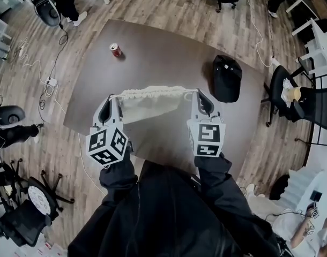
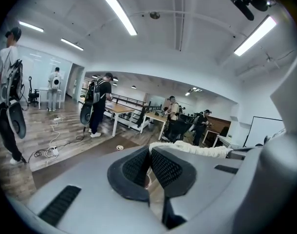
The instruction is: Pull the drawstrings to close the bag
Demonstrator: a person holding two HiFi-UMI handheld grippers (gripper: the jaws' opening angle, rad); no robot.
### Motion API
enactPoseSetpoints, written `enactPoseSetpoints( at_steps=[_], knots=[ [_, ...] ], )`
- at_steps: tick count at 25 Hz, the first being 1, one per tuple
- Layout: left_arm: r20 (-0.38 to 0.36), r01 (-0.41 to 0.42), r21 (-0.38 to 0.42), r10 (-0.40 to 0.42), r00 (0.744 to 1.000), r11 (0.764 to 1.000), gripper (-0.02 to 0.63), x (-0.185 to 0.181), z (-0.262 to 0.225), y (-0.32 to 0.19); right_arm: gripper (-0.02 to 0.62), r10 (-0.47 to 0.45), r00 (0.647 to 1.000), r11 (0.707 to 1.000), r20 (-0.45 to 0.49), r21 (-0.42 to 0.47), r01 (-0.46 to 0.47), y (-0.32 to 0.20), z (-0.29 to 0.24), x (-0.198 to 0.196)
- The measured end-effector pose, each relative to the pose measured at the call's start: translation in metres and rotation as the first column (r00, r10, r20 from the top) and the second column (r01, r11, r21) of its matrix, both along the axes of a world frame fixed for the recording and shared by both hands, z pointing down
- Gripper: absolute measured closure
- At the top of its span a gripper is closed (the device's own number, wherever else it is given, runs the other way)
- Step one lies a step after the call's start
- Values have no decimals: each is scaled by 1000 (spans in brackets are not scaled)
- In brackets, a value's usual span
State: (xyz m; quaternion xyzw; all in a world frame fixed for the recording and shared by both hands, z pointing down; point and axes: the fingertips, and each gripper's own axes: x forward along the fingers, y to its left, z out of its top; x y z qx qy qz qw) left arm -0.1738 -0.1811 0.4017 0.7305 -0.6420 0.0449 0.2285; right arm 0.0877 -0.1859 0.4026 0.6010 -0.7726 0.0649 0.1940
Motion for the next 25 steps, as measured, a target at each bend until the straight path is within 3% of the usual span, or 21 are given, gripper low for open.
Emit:
enactPoseSetpoints(
  at_steps=[10,25],
  knots=[
    [-83,74,-3,-74,994,997,574,-28,-3,13,572,58,998,998,32,-14,-58,11,2,16],
    [-122,148,-32,-150,981,989,572,-60,6,12,572,122,992,991,19,-53,-121,13,18,42]
  ],
)
